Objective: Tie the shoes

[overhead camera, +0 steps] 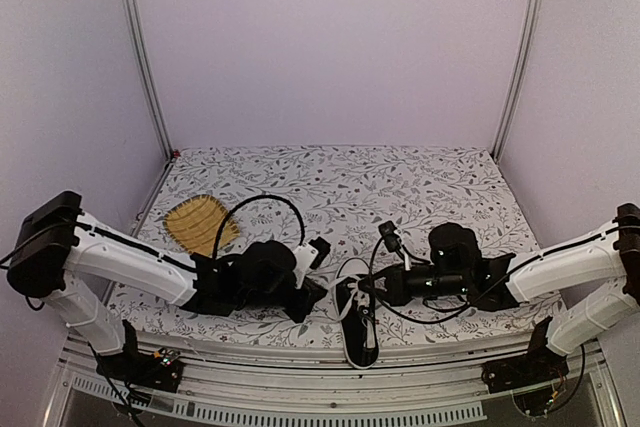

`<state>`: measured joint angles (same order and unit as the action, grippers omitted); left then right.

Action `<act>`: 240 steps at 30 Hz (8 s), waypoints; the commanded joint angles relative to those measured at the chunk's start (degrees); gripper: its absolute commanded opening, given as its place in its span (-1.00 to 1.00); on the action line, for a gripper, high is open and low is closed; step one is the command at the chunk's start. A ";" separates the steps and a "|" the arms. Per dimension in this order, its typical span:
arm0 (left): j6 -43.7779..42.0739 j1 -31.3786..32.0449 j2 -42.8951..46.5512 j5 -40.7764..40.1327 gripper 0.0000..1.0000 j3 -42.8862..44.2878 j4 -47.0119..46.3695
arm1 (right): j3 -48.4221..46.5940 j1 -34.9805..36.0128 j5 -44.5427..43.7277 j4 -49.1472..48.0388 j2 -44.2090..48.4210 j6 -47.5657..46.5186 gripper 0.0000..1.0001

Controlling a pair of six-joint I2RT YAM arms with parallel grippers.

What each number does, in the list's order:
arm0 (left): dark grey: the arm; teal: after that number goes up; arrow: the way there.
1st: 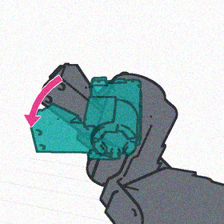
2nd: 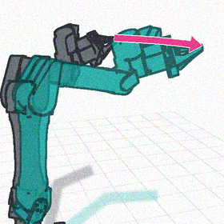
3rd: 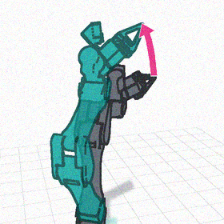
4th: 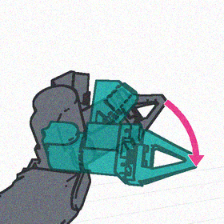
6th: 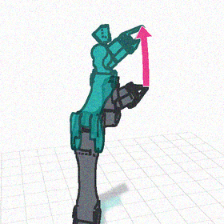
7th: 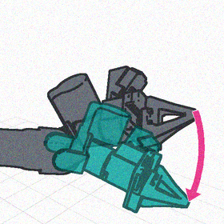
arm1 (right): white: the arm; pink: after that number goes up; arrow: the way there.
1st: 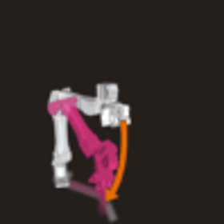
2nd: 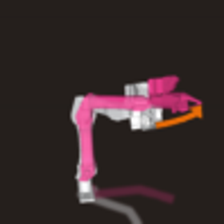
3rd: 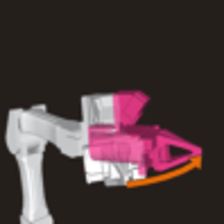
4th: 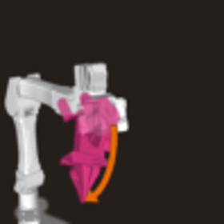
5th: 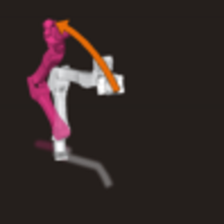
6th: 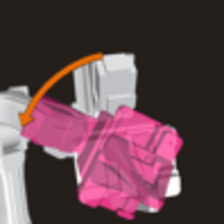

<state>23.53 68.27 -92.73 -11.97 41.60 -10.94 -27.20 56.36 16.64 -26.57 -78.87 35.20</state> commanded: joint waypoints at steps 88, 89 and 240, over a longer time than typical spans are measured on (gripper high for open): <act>6.79 6.67 -14.31 5.15 -0.05 27.45 13.96 | 7.21 -9.22 -11.16 24.73 18.92 6.05 0.49; 6.73 6.82 -14.28 4.56 -0.14 27.63 14.42 | 7.39 -9.23 -10.86 24.77 19.07 6.10 0.49; 12.21 10.83 -0.13 4.85 -0.67 6.82 -0.55 | -1.64 5.24 -2.52 17.17 1.00 2.09 -0.96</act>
<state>34.79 77.14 -95.22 -10.79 51.11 -6.61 -29.61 61.49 17.26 -9.89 -80.16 35.20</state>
